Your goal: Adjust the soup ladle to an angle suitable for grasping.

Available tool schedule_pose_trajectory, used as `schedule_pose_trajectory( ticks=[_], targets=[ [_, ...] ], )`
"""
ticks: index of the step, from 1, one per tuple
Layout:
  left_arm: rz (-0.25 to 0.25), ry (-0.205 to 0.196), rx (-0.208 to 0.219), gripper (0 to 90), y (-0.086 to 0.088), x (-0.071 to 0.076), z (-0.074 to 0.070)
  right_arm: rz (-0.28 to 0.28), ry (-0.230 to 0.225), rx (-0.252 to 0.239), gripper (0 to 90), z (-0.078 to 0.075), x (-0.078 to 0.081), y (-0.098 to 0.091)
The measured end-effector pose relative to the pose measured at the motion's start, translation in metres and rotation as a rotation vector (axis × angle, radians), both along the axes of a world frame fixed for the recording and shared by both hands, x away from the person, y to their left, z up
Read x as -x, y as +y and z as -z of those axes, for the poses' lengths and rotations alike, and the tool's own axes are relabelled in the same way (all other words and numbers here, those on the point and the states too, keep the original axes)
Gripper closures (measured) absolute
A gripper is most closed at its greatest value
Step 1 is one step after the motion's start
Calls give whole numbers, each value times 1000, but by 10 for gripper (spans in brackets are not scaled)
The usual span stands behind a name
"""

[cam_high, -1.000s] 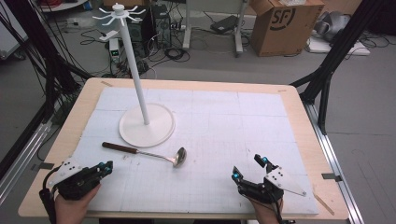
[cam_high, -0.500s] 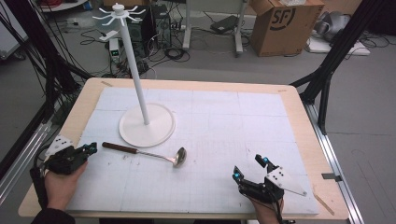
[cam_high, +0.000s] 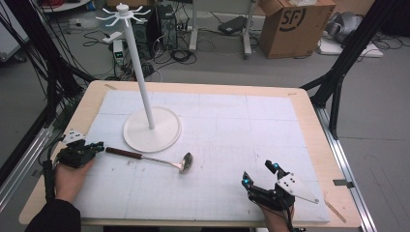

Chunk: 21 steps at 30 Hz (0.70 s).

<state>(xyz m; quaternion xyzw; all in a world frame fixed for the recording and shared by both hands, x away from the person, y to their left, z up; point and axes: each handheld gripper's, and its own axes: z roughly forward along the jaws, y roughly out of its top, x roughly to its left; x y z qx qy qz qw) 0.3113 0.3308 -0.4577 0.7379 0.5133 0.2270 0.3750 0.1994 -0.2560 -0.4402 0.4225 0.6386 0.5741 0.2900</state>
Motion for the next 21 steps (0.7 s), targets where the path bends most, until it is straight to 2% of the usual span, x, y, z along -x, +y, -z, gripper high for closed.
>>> schedule_pose_trajectory(
  ticks=[7,11,16,21],
  targets=[
    [8,29,-31,900,-6,-2,3,-2,-2,-2,105,0,0,1],
    [10,29,-29,900,-6,-3,4,-4,-1,-4,105,0,0,1],
    [47,24,-53,900,-10,-3,5,-2,-3,-6,105,0,0,2],
    [69,29,-47,900,-12,-4,4,-3,-1,0,105,0,-1,2]
  ],
)
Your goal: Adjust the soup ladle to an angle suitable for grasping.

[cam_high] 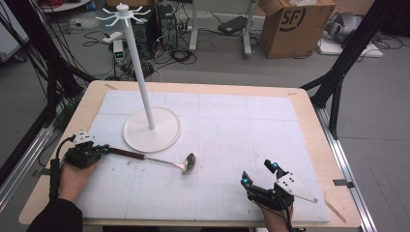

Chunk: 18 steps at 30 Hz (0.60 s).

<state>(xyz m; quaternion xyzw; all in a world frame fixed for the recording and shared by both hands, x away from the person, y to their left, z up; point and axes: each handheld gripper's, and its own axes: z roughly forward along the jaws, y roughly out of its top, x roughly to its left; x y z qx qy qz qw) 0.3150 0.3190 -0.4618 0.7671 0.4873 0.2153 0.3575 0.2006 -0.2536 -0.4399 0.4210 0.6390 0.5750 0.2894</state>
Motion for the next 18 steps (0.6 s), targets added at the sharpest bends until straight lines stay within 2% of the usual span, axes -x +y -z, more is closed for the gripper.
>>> schedule_pose_trajectory(
  ticks=[4,8,13,18],
  targets=[
    [32,6,11,900,-8,0,0,0,2,-1,105,0,-1,1],
    [62,6,30,900,-24,2,-1,4,0,0,105,0,-1,0],
    [88,7,33,900,-35,3,-3,3,1,-7,105,0,0,0],
    [114,-7,44,900,-47,6,-6,5,-2,-8,105,0,-1,0]
  ],
)
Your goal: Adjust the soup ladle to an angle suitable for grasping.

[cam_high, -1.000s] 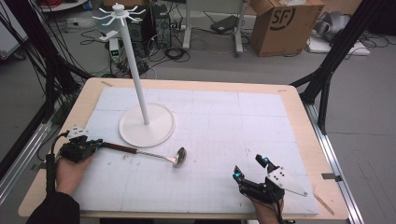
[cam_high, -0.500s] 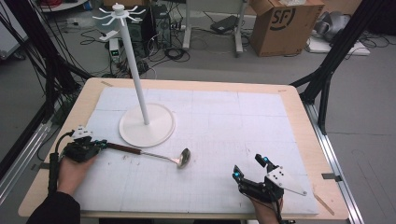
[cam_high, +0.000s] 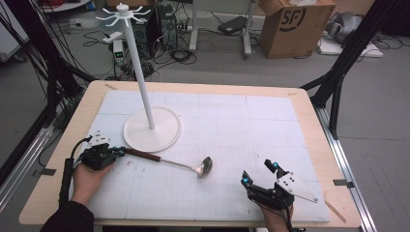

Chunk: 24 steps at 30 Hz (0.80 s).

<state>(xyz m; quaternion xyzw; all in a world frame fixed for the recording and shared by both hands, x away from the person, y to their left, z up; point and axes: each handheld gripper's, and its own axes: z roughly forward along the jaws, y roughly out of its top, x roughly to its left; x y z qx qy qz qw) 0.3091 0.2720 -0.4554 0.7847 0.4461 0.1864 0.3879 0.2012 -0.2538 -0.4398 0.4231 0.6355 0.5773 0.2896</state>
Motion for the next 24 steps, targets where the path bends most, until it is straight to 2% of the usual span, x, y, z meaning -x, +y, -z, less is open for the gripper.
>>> schedule_pose_trajectory(
  ticks=[3,6,8,9,10,12,16,20,24],
  targets=[
    [21,3,7,900,-2,0,-1,0,-1,0,105,0,0,0],
    [29,-7,-15,900,-5,0,-3,2,-1,-2,105,0,0,-1],
    [20,-12,-13,900,-5,-1,-4,6,-1,-5,105,-1,1,-1],
    [-8,-14,-30,900,-1,-3,-3,5,-4,-5,105,-1,1,-1],
    [-8,-14,-30,900,-1,-3,-3,7,-3,-7,105,-1,1,-1],
    [-28,5,-40,900,6,-8,2,7,-2,-8,105,-1,1,-1],
    [-33,12,-19,900,7,-12,4,8,-1,-7,105,-1,1,-2],
    [-10,8,-29,900,2,-13,7,5,-1,-8,105,0,1,-2],
    [3,12,-9,900,3,-15,8,5,0,-6,105,0,1,-1]
  ],
)
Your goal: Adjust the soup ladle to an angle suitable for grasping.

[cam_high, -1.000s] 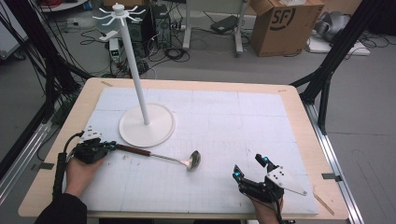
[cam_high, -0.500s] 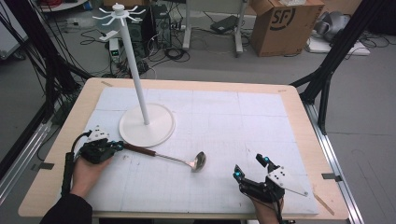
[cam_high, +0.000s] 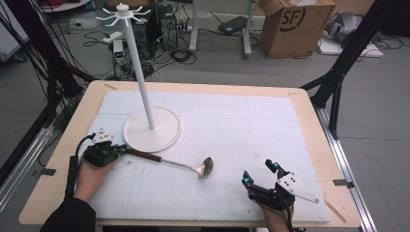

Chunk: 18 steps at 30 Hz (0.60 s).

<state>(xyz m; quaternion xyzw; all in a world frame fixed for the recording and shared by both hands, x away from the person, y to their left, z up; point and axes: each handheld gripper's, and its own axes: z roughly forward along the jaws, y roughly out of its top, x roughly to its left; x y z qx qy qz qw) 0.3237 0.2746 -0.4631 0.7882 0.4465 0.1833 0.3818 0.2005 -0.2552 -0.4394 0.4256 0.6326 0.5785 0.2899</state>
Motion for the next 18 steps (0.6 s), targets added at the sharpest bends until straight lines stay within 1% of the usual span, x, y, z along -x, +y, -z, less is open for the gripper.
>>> schedule_pose_trajectory(
  ticks=[1,2,4,8,11,12,13,14,16,17,18],
  targets=[
    [15,2,4,900,-1,0,0,0,3,-1,105,0,0,0],
    [15,2,4,900,-1,0,0,0,3,-1,105,0,0,0],
    [47,0,-10,900,-5,2,-1,0,2,2,105,0,0,0],
    [63,2,-8,900,-12,4,-1,-1,-1,1,105,0,0,1],
    [94,-2,-13,900,-23,8,-2,1,-3,1,105,0,0,0],
    [94,-2,-13,900,-23,8,-2,0,-1,-1,105,0,0,0],
    [102,-2,-9,900,-29,9,-3,3,-1,-3,105,0,0,0],
    [102,-2,-9,900,-29,9,-3,3,-1,-2,105,-1,0,0],
    [121,-4,-7,900,-37,11,-4,2,-2,-3,105,-1,0,0],
    [121,-4,-7,900,-37,11,-4,0,-4,-3,105,-1,0,0],
    [134,-7,-8,900,-42,13,-4,2,-4,-2,105,-1,0,-1]
  ],
)
